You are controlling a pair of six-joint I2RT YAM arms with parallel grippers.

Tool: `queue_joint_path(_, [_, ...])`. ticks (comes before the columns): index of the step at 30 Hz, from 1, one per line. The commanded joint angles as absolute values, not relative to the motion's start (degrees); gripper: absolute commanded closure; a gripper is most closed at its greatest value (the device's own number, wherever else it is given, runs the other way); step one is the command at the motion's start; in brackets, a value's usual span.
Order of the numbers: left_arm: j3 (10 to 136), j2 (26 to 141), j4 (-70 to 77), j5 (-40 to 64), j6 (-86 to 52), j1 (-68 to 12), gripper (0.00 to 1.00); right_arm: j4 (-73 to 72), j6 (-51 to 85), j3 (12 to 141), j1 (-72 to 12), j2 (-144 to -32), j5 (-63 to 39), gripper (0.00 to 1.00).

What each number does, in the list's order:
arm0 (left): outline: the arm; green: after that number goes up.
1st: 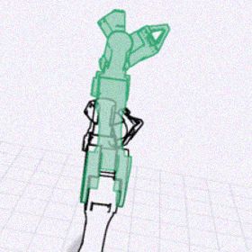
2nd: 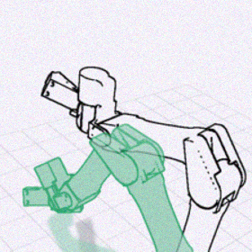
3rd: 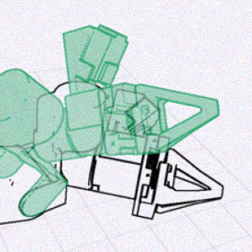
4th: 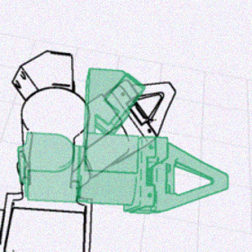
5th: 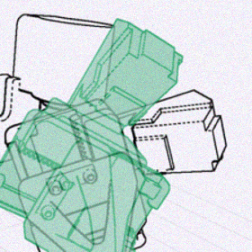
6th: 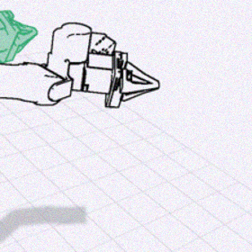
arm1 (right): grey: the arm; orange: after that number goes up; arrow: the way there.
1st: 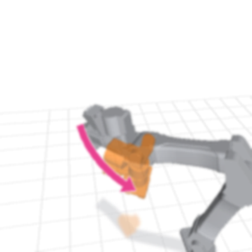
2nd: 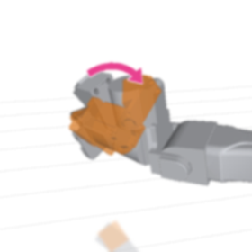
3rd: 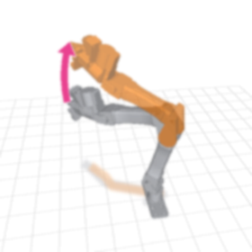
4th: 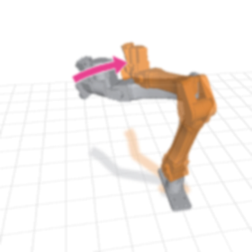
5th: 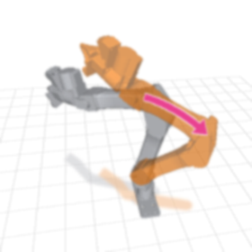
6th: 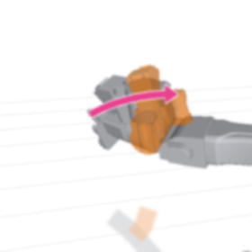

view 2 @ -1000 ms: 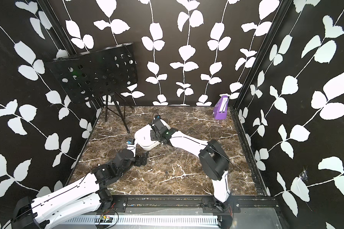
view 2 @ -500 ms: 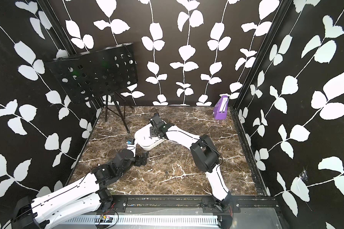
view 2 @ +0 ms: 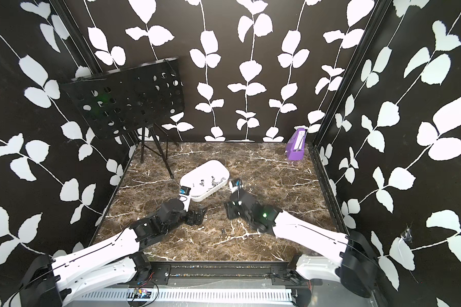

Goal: Put the socket on the desktop into the storage box
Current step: Pick up the socket head from the center of the board.

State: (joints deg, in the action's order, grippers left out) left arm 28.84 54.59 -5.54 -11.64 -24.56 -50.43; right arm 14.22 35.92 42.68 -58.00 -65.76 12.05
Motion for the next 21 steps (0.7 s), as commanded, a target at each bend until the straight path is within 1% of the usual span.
queue_joint_path(1, [30.8,56.3,-4.3,-7.3,-23.0,-50.4,0.02,13.8,42.3,34.7,-62.3,-61.7,18.7,0.49])
queue_joint_path(4, [31.5,58.4,-4.1,-6.0,-22.7,-50.4,0.02,11.1,45.7,29.8,-66.0,-59.9,20.8,0.49])
queue_joint_path(7, [32.8,60.8,-5.4,-6.0,-22.5,-50.4,0.02,7.6,47.3,28.2,-68.2,-62.9,21.5,0.49])
queue_joint_path(14, [36.0,65.6,-9.1,-5.0,-22.6,-50.4,0.05,2.7,46.5,33.6,-71.7,-76.0,21.6,0.50])
queue_joint_path(21, [34.4,62.5,-8.9,-8.6,-23.5,-50.4,0.05,0.1,46.1,37.9,-72.4,-84.9,20.9,0.50])
